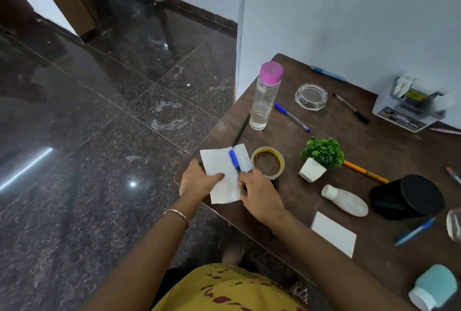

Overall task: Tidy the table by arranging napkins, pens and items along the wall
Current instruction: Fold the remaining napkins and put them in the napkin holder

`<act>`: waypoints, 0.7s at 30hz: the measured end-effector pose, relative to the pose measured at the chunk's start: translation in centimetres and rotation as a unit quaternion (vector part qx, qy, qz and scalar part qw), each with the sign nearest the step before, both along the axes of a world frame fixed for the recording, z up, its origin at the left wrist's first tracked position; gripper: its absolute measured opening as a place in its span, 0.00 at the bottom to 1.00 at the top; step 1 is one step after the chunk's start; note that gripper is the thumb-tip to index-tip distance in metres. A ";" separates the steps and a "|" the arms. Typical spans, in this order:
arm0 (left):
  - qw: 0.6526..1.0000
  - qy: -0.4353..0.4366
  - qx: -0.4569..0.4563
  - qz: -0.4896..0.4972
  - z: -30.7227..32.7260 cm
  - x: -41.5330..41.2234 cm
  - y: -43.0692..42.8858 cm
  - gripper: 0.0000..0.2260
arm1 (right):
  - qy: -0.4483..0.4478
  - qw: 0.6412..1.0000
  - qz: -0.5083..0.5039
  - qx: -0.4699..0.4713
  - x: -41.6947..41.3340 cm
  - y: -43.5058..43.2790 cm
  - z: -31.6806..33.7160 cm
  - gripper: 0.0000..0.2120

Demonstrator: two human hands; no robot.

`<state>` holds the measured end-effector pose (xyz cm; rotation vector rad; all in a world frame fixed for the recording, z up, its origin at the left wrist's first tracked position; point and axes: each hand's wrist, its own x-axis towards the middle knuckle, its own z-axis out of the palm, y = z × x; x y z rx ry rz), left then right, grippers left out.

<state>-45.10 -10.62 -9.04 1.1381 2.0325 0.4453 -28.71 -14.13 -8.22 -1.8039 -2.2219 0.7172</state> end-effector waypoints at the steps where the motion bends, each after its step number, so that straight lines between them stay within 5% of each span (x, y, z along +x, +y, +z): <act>1: 1.000 0.003 -0.008 -0.006 0.1 -0.1 0.0 0.25 | 0.001 1.000 -0.011 -0.001 -0.1 0.0 0.0 0.04; 8: 0.987 -0.147 0.003 0.060 0.8 -1.4 0.2 0.10 | 0.002 0.997 -0.075 -0.006 0.1 -0.1 0.3 0.05; 11: 0.964 -0.245 -0.006 0.101 2.0 -2.1 0.2 0.10 | -0.005 0.997 -0.077 0.000 0.2 -0.2 0.2 0.05; 21: 0.921 -0.365 -0.068 0.114 3.2 -4.5 -0.3 0.10 | -0.066 0.995 -0.063 0.037 -0.1 -0.4 0.6 0.07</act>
